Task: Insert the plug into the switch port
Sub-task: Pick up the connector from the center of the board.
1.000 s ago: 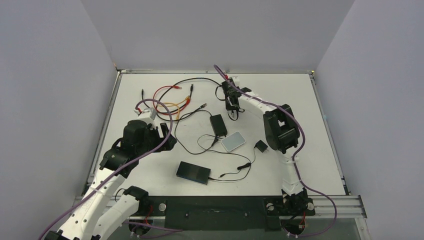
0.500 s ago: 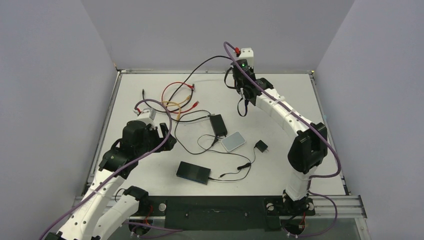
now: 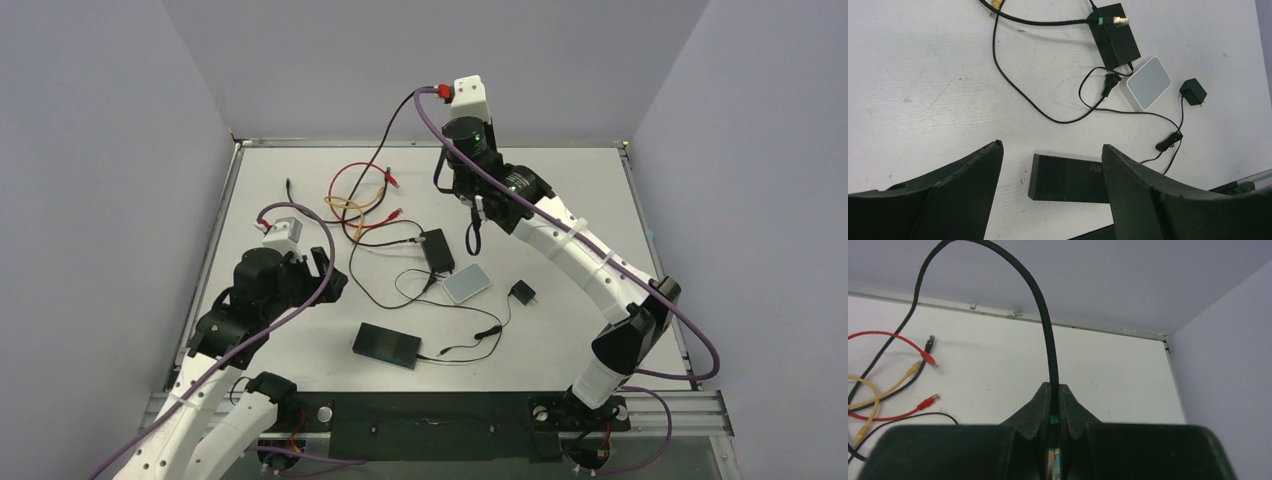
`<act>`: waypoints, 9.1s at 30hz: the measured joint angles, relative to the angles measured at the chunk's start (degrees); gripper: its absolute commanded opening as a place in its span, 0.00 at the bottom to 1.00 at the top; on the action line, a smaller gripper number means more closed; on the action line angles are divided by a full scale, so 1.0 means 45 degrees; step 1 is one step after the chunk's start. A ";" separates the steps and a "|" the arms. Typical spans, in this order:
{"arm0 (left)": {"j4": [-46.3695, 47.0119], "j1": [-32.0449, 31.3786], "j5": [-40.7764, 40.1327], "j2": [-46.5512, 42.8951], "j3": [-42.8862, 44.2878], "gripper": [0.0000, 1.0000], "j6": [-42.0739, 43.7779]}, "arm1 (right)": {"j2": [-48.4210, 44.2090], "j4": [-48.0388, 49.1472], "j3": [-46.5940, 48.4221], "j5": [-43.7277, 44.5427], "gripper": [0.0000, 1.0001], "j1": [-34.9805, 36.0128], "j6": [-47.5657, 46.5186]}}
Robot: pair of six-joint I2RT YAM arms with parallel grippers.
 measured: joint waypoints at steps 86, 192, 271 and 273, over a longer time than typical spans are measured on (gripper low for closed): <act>1.4557 -0.0165 0.9913 -0.0651 -0.4566 0.75 -0.8772 | -0.7271 1.7903 -1.4382 -0.2749 0.00 0.6504 0.8019; 0.1375 -0.0811 0.5396 0.6887 1.3124 0.00 0.2108 | -1.3877 1.1662 -1.5033 0.0029 0.47 0.7252 0.3594; -0.4794 -1.1910 -0.0811 0.5911 0.4979 0.00 0.3662 | -1.2862 -0.0500 -1.2522 -1.0812 0.60 0.7247 -0.4823; -0.4775 -1.1910 -0.0801 0.5829 0.4838 0.00 0.3667 | -1.2628 0.0000 -1.2575 -1.0880 0.60 0.7164 -0.5173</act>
